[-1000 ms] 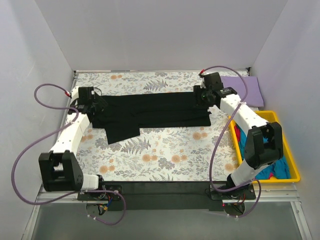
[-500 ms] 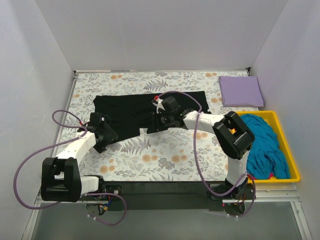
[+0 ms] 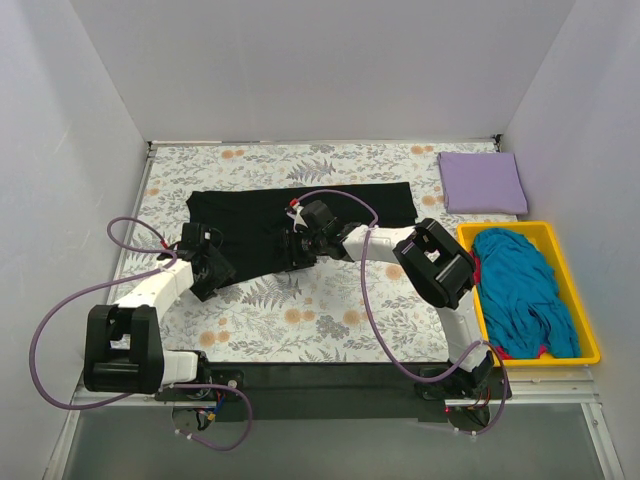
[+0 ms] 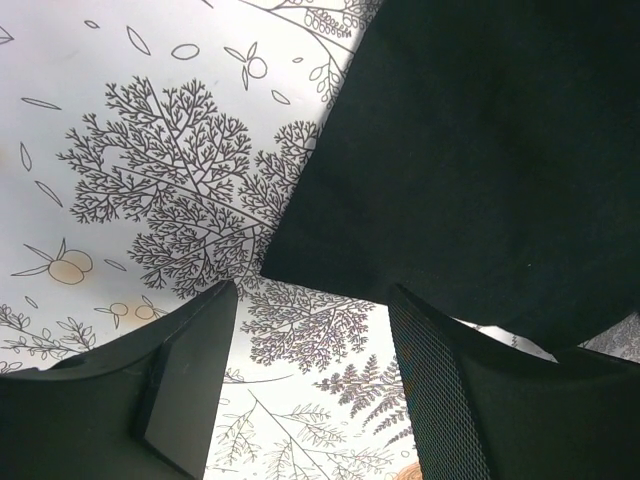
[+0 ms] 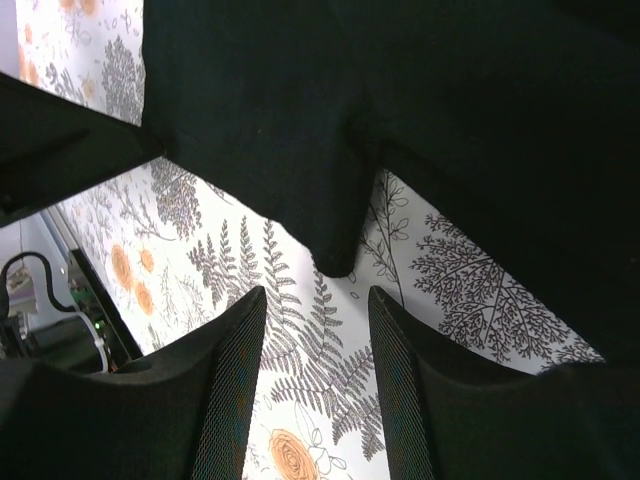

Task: Fold and stack the t-shirts
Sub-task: Fold the tshirt

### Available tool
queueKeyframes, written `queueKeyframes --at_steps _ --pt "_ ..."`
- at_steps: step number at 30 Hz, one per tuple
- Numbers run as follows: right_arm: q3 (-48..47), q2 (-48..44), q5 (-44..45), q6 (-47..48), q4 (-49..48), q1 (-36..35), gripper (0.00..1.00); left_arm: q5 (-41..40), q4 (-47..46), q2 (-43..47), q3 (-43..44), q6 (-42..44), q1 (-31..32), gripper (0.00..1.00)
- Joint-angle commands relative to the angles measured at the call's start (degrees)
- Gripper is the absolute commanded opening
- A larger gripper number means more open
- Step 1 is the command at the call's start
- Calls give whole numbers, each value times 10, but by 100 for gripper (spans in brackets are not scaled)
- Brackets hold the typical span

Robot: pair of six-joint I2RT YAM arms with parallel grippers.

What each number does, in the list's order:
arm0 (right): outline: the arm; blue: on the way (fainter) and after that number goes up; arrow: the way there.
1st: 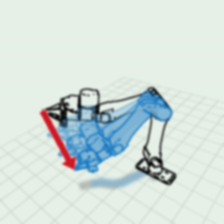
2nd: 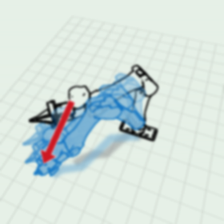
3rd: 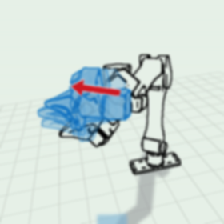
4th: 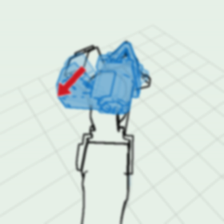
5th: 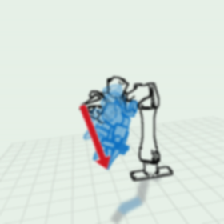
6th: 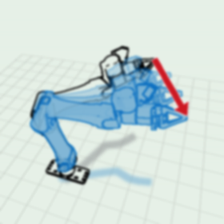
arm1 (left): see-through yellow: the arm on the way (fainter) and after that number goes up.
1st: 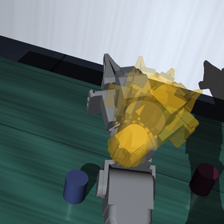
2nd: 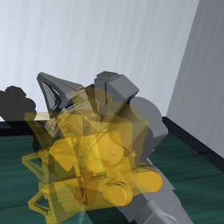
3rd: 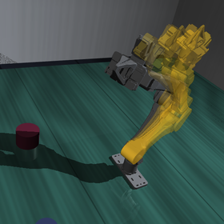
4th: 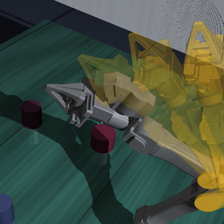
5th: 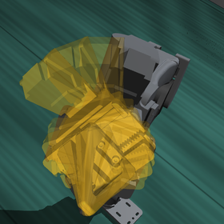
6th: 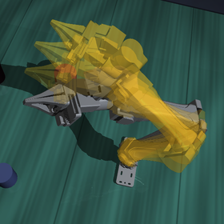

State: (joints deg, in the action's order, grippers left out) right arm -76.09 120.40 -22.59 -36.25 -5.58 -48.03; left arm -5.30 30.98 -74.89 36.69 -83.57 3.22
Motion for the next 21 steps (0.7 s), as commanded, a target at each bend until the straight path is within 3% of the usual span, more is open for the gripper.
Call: queueKeyframes --at_steps 1,13,17,21 --pt "-10 6 35 -23 -12 -3 53 -35 1 -7 -1 1 2 60" --pt "-41 39 25 -29 -9 -5 45 -32 -23 -35 7 13 2 55" --pt "-47 43 23 -28 -9 -5 35 -31 -31 -42 8 18 2 46" --pt "-51 44 20 -24 -10 -5 24 -23 -38 -55 13 22 2 24"
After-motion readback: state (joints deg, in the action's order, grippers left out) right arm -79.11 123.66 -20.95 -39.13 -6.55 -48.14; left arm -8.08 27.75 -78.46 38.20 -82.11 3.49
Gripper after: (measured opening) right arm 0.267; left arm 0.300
